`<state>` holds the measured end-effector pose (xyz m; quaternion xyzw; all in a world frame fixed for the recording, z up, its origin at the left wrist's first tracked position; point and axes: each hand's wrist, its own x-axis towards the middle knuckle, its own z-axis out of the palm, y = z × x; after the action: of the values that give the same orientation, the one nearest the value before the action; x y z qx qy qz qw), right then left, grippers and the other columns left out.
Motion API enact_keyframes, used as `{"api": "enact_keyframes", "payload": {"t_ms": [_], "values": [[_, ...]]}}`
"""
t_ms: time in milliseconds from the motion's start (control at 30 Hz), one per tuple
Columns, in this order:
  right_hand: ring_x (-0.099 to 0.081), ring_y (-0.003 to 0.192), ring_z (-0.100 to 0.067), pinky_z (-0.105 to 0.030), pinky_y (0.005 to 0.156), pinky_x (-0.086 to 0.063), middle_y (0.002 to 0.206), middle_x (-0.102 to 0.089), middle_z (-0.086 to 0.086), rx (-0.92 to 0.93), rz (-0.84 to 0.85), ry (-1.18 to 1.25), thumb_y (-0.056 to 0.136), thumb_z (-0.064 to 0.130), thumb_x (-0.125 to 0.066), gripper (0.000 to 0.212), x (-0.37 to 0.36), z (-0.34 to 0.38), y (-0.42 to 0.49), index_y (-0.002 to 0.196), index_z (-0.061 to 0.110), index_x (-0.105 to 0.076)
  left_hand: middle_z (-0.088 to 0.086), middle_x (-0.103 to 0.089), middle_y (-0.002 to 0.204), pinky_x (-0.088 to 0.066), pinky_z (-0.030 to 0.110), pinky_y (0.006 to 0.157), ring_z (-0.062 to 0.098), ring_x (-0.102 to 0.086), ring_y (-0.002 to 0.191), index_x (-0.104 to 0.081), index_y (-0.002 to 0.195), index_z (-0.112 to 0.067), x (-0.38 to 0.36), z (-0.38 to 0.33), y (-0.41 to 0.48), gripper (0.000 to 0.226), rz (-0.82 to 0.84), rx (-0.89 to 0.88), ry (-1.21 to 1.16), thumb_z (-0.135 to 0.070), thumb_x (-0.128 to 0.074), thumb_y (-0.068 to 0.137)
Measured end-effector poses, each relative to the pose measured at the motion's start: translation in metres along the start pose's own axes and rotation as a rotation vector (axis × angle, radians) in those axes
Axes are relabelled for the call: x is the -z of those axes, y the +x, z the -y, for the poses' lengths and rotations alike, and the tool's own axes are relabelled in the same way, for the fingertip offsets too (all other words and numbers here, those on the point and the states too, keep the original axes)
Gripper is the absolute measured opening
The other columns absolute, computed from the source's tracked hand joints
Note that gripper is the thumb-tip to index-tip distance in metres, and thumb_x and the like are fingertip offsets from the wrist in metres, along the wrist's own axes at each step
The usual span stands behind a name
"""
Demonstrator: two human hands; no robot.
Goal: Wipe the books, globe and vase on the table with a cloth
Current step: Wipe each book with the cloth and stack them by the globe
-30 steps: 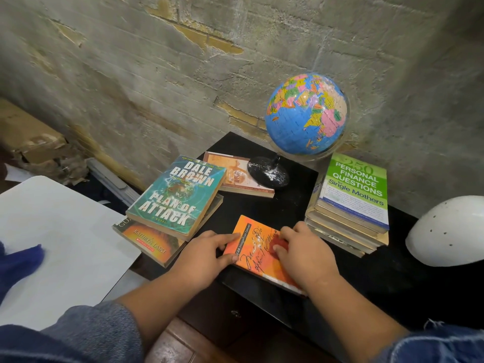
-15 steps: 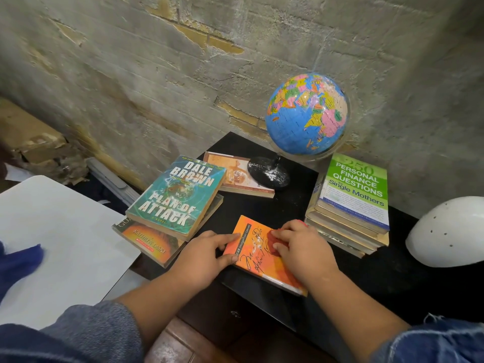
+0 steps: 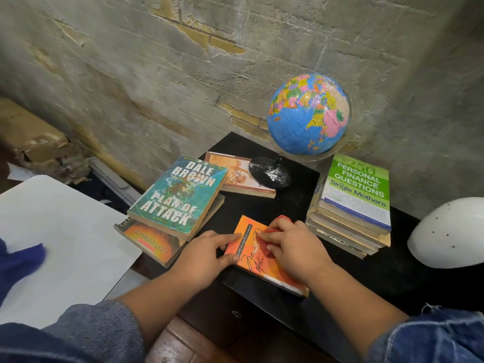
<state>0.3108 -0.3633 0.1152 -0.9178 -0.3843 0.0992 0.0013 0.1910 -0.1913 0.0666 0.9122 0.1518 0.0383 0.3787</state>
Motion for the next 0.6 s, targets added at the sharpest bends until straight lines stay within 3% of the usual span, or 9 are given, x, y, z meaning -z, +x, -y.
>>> {"api": "enact_keyframes", "payload": {"t_ms": [67,200,333,467,600], "values": [[-0.038,0.114,-0.018,-0.033,0.094,-0.044,0.138,-0.037,0.016,-0.051,-0.032,-0.006,0.099,0.040,-0.042,0.040,0.001,0.001,0.001,0.139,0.044,-0.043,-0.014,-0.049,0.101,-0.038,0.019,0.080,0.003,-0.049,0.091,-0.044,0.136,-0.045,0.000,0.000,0.000,0.053,0.000,0.001,-0.001,-0.042,-0.063,0.086],[-0.035,0.118,-0.018,-0.035,0.097,-0.042,0.141,-0.032,0.017,0.078,0.052,-0.027,0.098,0.041,-0.044,0.042,-0.001,0.006,-0.002,0.140,0.047,-0.040,-0.014,-0.049,0.101,-0.039,0.019,0.083,0.002,-0.050,0.093,-0.044,0.136,-0.045,0.000,0.000,-0.001,0.054,0.001,-0.002,0.010,-0.043,-0.063,0.086],[-0.036,0.117,-0.019,-0.035,0.097,-0.042,0.141,-0.034,0.015,-0.018,0.013,-0.020,0.099,0.039,-0.044,0.041,0.003,0.006,0.002,0.139,0.045,-0.042,-0.014,-0.049,0.101,-0.041,0.021,0.084,0.003,-0.050,0.093,-0.043,0.136,-0.047,0.001,-0.001,0.000,0.053,0.005,0.010,0.018,-0.043,-0.062,0.086],[-0.034,0.120,-0.018,-0.037,0.099,-0.041,0.142,-0.032,0.016,0.115,0.083,-0.027,0.098,0.042,-0.045,0.043,0.000,0.010,-0.006,0.140,0.048,-0.038,-0.014,-0.049,0.099,-0.042,0.021,0.082,0.003,-0.050,0.090,-0.044,0.136,-0.047,0.001,0.000,-0.001,0.053,0.003,0.005,0.021,-0.043,-0.063,0.086],[-0.036,0.119,-0.019,-0.036,0.099,-0.041,0.141,-0.034,0.015,-0.005,0.044,-0.010,0.098,0.041,-0.045,0.042,0.006,0.009,-0.003,0.139,0.047,-0.041,-0.014,-0.049,0.100,-0.038,0.019,0.077,0.003,-0.049,0.088,-0.042,0.135,-0.047,0.001,-0.001,-0.001,0.052,0.012,0.002,0.030,-0.043,-0.062,0.087]]}}
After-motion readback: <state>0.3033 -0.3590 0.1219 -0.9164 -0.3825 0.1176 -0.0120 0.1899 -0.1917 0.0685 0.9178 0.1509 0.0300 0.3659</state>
